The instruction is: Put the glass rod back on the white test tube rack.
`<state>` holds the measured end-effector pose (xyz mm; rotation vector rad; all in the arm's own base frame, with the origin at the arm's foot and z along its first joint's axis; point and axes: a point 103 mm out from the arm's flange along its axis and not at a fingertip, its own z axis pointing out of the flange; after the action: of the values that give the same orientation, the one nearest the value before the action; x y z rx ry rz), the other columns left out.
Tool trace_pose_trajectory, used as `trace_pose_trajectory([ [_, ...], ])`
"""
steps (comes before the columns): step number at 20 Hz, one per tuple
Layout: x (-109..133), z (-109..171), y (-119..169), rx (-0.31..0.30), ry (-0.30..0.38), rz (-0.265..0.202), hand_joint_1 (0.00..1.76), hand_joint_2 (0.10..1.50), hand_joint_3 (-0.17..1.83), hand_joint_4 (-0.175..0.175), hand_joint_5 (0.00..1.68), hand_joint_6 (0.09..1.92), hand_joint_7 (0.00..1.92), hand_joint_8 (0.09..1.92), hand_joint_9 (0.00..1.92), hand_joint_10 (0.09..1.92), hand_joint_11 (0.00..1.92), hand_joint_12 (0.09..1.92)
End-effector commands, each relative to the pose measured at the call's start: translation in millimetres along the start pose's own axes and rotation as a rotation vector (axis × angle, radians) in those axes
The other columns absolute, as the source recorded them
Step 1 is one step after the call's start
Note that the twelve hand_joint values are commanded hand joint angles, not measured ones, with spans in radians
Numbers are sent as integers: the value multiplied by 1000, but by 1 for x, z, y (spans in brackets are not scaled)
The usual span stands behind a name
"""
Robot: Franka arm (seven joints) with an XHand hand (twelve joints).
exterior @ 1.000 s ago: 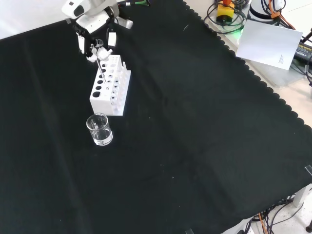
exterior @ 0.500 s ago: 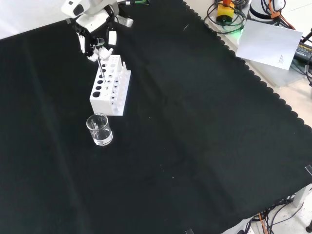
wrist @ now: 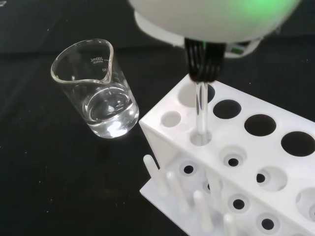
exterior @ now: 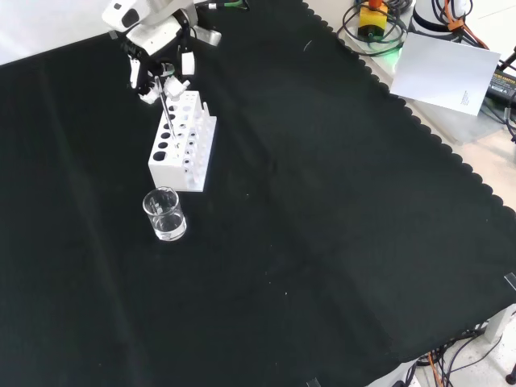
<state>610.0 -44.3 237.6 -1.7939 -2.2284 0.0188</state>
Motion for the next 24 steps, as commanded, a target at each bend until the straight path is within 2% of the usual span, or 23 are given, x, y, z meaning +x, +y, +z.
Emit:
trace_pose_trajectory([
  [1,1,0,0,-3,-8,1,1381,487,894,-175,800,931,1128,783,1804,889,1920,848],
  [24,4,-7,-3,-22,-11,-5,1393,481,896,-175,750,934,1066,784,1816,901,1920,908],
])
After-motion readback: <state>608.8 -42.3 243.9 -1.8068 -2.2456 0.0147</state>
